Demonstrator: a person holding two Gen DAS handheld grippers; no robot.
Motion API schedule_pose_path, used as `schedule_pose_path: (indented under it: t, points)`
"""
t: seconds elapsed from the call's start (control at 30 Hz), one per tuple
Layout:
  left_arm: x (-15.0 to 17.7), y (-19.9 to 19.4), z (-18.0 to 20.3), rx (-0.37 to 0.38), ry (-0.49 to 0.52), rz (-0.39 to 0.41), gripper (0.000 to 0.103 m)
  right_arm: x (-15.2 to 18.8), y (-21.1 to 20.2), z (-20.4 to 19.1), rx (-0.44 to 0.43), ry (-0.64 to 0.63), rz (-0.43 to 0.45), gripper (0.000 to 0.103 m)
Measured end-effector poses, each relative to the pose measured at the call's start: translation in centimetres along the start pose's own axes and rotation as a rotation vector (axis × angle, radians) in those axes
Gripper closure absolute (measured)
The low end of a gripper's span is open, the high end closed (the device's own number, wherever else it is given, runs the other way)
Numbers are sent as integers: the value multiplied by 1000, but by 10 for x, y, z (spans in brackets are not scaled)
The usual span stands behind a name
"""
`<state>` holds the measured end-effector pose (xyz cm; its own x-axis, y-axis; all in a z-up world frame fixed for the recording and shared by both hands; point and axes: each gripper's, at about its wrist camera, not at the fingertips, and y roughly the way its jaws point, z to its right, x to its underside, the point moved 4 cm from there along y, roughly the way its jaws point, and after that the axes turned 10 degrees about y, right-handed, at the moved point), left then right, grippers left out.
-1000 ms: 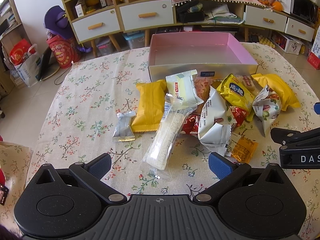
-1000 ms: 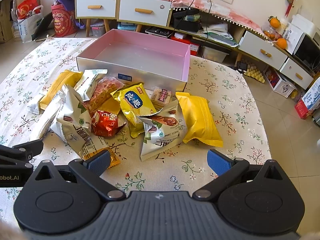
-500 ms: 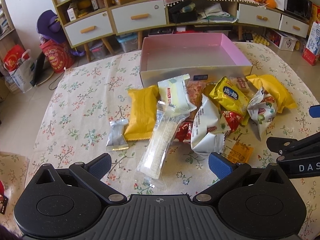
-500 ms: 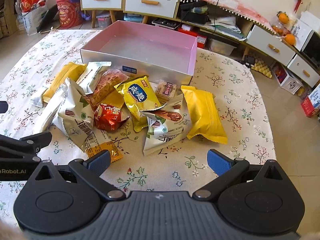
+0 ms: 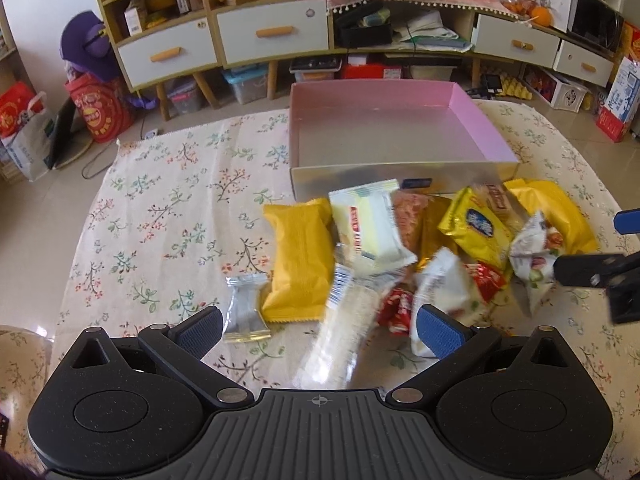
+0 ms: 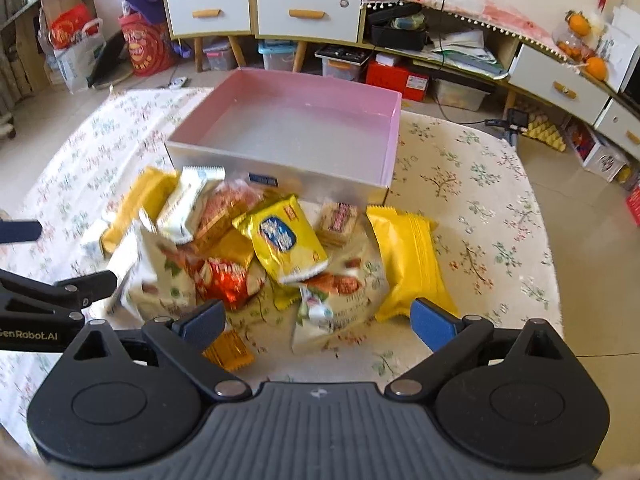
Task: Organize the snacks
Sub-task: 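Grasp the clear rice-cake stick with the left tool while the right tool grasps the yellow chip bag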
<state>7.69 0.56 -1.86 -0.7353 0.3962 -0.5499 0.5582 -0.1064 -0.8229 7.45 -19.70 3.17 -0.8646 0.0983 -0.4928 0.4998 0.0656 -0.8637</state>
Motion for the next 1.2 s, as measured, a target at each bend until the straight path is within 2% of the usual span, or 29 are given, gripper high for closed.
schedule_pose_path:
  t: [0.2,0.4,0.5,0.57,0.7,0.83,1.2]
  points:
    - [1,14,-12,141,14,4,4,-14,18,0,-109,12,-20,16]
    - [9,24,-16,231,102,9,15,-28,40,2,-234,-6,-29,30]
    - [12,32,-20,273,108,-3,29,-32,49,-1,-260,-15,-40,34]
    - [12,39,-22,302,104,-14,44,-34,54,-3,-262,-27,-48,36]
    - [10,53,-24,356,85,-40,53,-33,65,-10,-242,-83,-75,38]
    - [10,62,-16,358,110,-61,62,-31,74,-12,-204,-116,-101,39]
    - [12,67,-5,283,134,-74,69,-22,92,-10,-149,-129,-135,39]
